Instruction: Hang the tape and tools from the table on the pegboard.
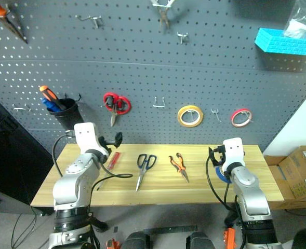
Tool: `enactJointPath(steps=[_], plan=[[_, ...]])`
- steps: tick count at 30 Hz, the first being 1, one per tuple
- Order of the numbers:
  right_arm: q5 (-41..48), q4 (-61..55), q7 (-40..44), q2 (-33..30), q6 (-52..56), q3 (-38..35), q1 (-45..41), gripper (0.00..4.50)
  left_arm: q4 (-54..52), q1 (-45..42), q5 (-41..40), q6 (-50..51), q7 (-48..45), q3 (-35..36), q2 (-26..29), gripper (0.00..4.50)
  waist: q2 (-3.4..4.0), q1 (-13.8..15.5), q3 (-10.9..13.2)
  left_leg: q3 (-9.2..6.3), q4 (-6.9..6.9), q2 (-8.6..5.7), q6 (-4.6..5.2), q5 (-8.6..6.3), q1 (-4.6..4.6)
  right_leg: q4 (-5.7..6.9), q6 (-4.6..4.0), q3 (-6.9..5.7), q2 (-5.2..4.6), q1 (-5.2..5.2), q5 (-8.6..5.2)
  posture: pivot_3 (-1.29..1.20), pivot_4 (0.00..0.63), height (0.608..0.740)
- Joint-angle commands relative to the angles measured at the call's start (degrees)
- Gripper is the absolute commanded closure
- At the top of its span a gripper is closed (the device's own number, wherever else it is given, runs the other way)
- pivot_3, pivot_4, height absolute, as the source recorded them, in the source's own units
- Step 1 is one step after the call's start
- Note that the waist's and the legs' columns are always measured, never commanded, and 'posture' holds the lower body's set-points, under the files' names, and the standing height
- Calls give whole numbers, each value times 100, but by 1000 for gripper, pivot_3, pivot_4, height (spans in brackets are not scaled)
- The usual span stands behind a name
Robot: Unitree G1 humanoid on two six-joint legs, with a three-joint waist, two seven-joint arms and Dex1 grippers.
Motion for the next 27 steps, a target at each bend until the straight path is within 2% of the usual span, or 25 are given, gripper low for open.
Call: enactJointPath(steps=[1,20,24,27], plan=[[-30,-125,-31,-27,-116,-113,-68,0,29,-83,-16,-125,-93,-68,94,13,5,12,-9,0,0,0,0,0,0,0,0,0,1,0,0,137,0,740],[-110,-263,93,-237,-71,-120,75,0,92,-143,-26,-284,-236,-220,139,13,36,28,-79,2,1,0,0,0,5,4,-1,5,4,0,0,123,10,740],[-43,-302,299,-316,129,-31,52,0,121,-348,-106,-259,-697,-599,218,13,38,26,-79,2,2,0,1,0,7,6,-1,7,4,2,0,122,35,740],[-44,103,981,-656,347,317,-140,0,486,-890,-401,-104,-1563,-1230,64,13,44,50,-74,0,5,-2,1,0,9,6,-2,6,4,6,0,115,53,740]])
